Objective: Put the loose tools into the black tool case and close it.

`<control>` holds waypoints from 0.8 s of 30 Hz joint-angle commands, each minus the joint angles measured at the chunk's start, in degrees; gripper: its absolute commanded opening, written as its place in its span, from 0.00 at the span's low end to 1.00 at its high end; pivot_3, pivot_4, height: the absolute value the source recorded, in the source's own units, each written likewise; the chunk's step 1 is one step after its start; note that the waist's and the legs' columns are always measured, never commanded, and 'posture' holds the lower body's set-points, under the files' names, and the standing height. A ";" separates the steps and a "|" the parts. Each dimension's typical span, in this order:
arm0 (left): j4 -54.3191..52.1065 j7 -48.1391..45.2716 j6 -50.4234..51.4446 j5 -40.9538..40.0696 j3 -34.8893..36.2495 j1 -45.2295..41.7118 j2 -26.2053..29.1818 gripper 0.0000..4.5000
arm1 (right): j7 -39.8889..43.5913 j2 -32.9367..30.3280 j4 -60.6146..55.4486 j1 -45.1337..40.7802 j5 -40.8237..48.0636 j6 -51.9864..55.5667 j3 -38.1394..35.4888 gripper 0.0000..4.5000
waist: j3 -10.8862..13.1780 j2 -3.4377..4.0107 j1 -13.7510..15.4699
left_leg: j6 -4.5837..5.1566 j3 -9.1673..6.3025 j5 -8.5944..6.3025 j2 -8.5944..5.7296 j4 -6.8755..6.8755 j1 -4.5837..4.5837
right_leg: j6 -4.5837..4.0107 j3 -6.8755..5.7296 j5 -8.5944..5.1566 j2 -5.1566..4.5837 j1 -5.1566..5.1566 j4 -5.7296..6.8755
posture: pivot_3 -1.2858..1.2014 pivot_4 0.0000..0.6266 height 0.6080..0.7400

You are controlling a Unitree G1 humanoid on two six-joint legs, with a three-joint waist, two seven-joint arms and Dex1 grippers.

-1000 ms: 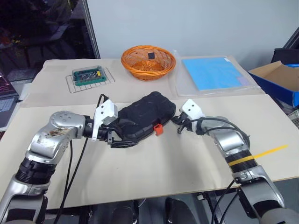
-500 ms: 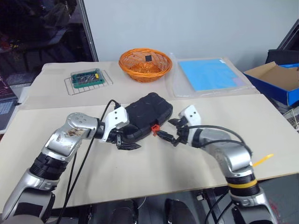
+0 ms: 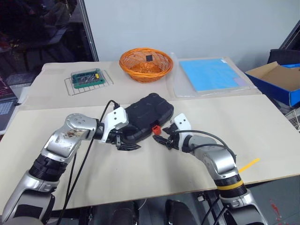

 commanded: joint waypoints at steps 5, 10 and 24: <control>1.12 0.11 0.43 2.05 -1.32 1.99 1.07 1.00 | 1.32 -0.39 -1.47 -0.34 -1.00 -4.92 0.98 0.28 | 0.00 0.00 -0.14 | -0.02 0.00 -0.01 0.00 0.00 0.00 | 0.00 0.00 0.00 0.00 0.00 0.00 | 0.52 0.24 1.00; 1.20 0.34 0.15 2.23 -1.33 2.34 0.98 1.00 | 1.46 -1.22 -5.27 -1.01 -1.01 -4.10 1.16 0.27 | 0.00 0.00 -0.15 | -0.03 0.00 -0.02 0.01 -0.02 0.00 | 0.00 0.00 -0.01 0.00 -0.03 0.00 | 0.52 0.24 1.00; 0.93 1.09 0.06 2.70 -1.51 2.63 0.31 1.00 | 2.92 -1.23 -6.10 -4.02 -0.18 -1.98 1.06 0.26 | 0.00 0.00 -0.22 | -0.10 0.01 -0.05 0.05 -0.02 -0.02 | -0.01 -0.01 -0.01 0.00 -0.07 0.01 | 0.52 0.24 1.00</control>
